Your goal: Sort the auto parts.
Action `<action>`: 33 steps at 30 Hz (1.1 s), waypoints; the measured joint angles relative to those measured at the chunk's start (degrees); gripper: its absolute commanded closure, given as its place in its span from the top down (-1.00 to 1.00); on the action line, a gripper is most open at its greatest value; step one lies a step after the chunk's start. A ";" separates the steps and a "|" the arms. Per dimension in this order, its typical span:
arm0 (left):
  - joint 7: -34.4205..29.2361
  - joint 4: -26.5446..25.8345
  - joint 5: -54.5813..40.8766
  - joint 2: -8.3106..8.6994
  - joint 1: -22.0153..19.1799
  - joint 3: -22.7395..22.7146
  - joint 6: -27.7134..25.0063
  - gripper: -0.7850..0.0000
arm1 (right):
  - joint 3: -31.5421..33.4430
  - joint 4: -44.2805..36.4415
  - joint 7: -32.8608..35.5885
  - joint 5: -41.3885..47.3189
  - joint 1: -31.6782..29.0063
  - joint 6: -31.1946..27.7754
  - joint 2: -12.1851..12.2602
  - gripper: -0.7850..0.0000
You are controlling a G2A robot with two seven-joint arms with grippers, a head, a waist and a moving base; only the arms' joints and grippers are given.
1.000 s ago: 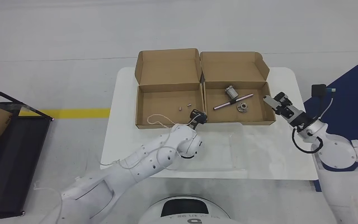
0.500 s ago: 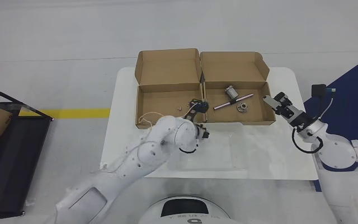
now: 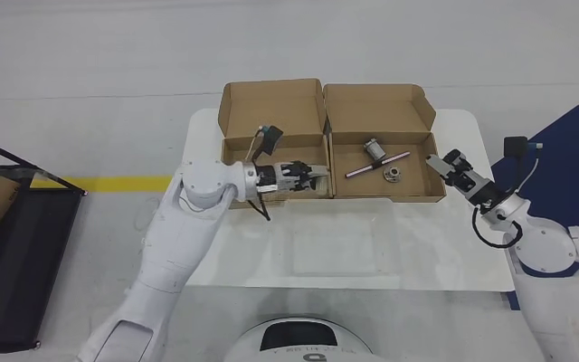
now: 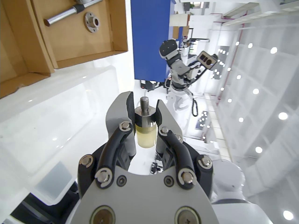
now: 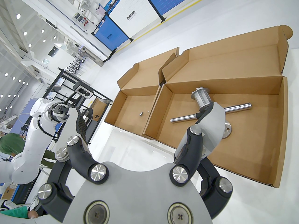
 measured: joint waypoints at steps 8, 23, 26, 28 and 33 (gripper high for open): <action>-0.02 0.31 -0.18 0.02 -0.14 0.05 0.12 -1.00 | 0.00 0.00 0.00 0.00 0.00 0.00 0.00 1.00; 3.98 3.37 -11.80 -0.44 -2.03 -1.06 15.90 -1.00 | 0.00 0.00 0.00 0.00 0.00 0.00 0.00 1.00; 2.62 7.41 -21.74 -1.00 -3.78 -0.94 28.44 -1.00 | 0.00 0.00 0.00 0.00 0.00 0.00 0.00 1.00; 4.34 10.63 -30.70 -1.41 -4.63 0.96 34.50 -1.00 | 0.00 0.00 0.00 0.00 0.00 0.00 0.00 1.00; 16.01 18.23 -61.75 -0.57 -8.90 10.47 42.09 -1.00 | 0.00 0.00 0.00 0.00 0.00 0.00 0.00 1.00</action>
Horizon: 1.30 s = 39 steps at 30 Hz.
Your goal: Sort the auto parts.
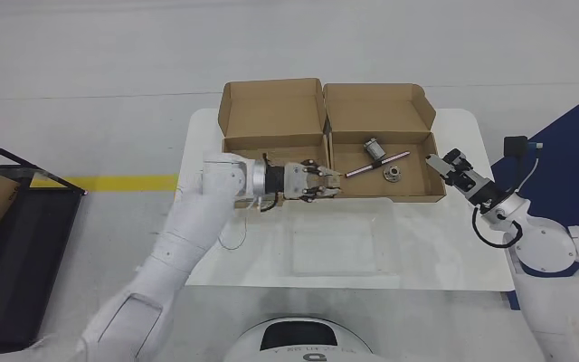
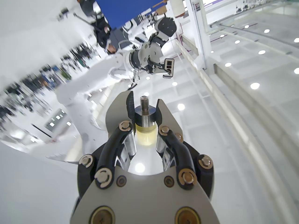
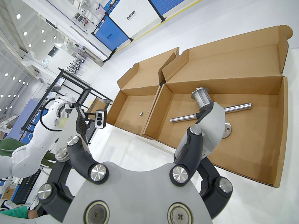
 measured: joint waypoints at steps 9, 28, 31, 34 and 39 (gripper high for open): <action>-1.70 5.22 -27.52 5.35 -9.35 15.54 -0.21 -1.00 | 0.00 0.00 0.00 0.00 0.00 0.00 0.00 1.00; 1.37 2.42 -26.22 5.99 -9.90 14.73 -3.13 -1.00 | 0.00 0.00 0.00 0.00 0.00 0.00 0.00 1.00; 8.27 -4.55 -13.47 7.24 -8.01 13.14 -15.38 -1.00 | 0.00 0.00 0.00 0.00 0.00 0.00 0.00 1.00; 15.01 -11.21 3.05 8.77 -5.32 11.75 -27.80 -1.00 | 0.00 0.00 0.00 0.00 0.00 0.00 0.00 1.00; 26.75 -19.67 25.97 10.34 0.65 11.31 -38.06 -1.00 | 0.00 0.00 0.00 0.00 0.00 0.00 0.00 1.00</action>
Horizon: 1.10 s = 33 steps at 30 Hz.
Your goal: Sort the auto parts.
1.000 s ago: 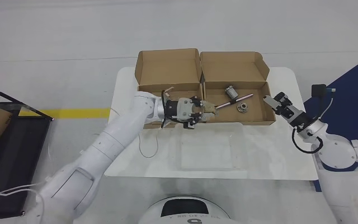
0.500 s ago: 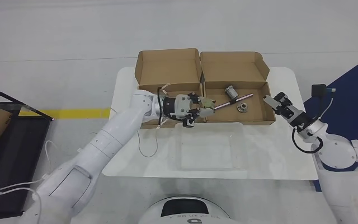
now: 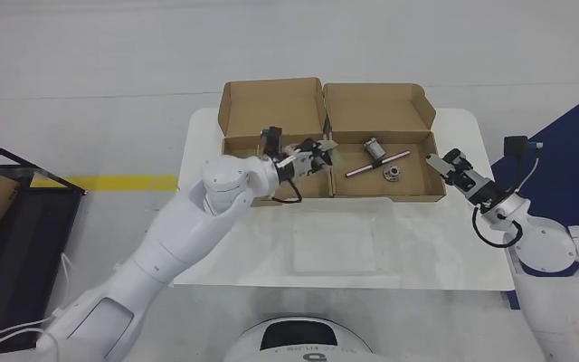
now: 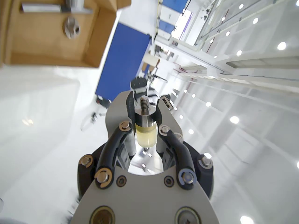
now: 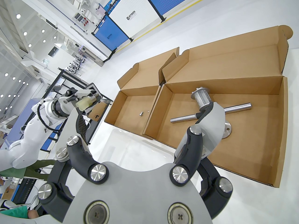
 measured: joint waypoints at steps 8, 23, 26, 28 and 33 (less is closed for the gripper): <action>-0.39 -0.12 -0.43 0.00 0.29 -0.08 0.15 -1.00 | 0.00 0.00 0.00 0.00 0.00 0.00 0.00 1.00; 21.24 -11.31 34.20 0.78 2.87 4.12 -1.12 -1.00 | 0.00 0.00 0.00 0.00 0.00 0.00 0.00 1.00; 28.13 -13.97 51.30 0.94 3.95 6.54 -0.93 -1.00 | 0.00 0.00 0.00 0.00 0.00 0.00 0.00 1.00; 30.96 -15.08 61.59 1.02 4.65 8.73 -1.27 -1.00 | 0.00 0.00 0.00 0.00 0.00 0.00 0.00 1.00; 32.34 -15.13 83.64 0.95 5.57 13.57 -4.14 -1.00 | 0.00 0.00 0.00 0.00 0.00 0.00 0.00 1.00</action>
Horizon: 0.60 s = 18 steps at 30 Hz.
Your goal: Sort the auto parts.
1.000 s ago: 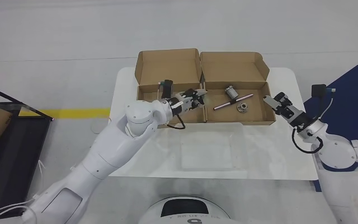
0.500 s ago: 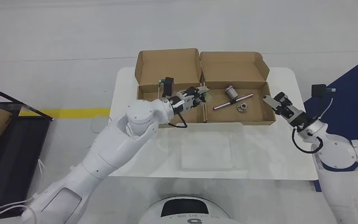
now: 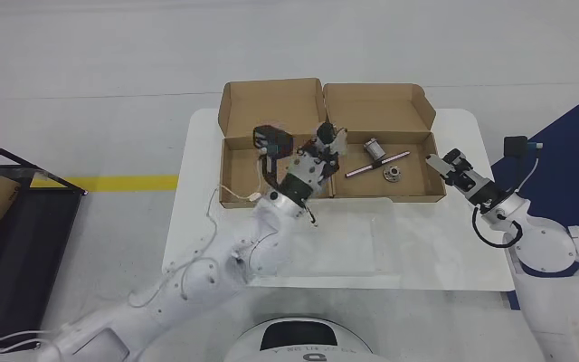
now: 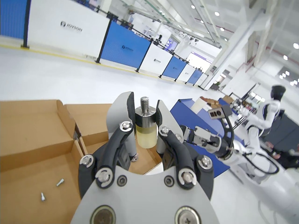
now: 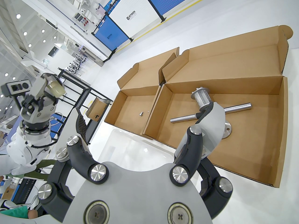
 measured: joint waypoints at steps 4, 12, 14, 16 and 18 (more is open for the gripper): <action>-1.48 0.66 12.31 -0.30 0.60 2.96 -3.15 -1.00 | 0.00 0.00 0.00 0.00 0.00 0.00 0.00 1.00; -3.23 0.55 16.68 -1.16 1.75 1.83 -4.85 -1.00 | 0.00 0.00 0.00 0.00 0.00 0.00 0.00 1.00; -3.95 0.53 17.22 -1.38 2.22 1.16 -4.12 -1.00 | 0.00 0.00 0.00 0.00 0.00 0.00 0.00 1.00; -6.66 1.00 17.28 -1.60 2.58 -0.07 -1.27 -1.00 | 0.00 0.00 0.00 0.00 0.00 0.00 0.00 1.00; -11.11 2.38 16.91 -1.83 2.47 -1.39 2.31 -1.00 | 0.00 0.00 0.00 0.00 0.00 0.00 0.00 1.00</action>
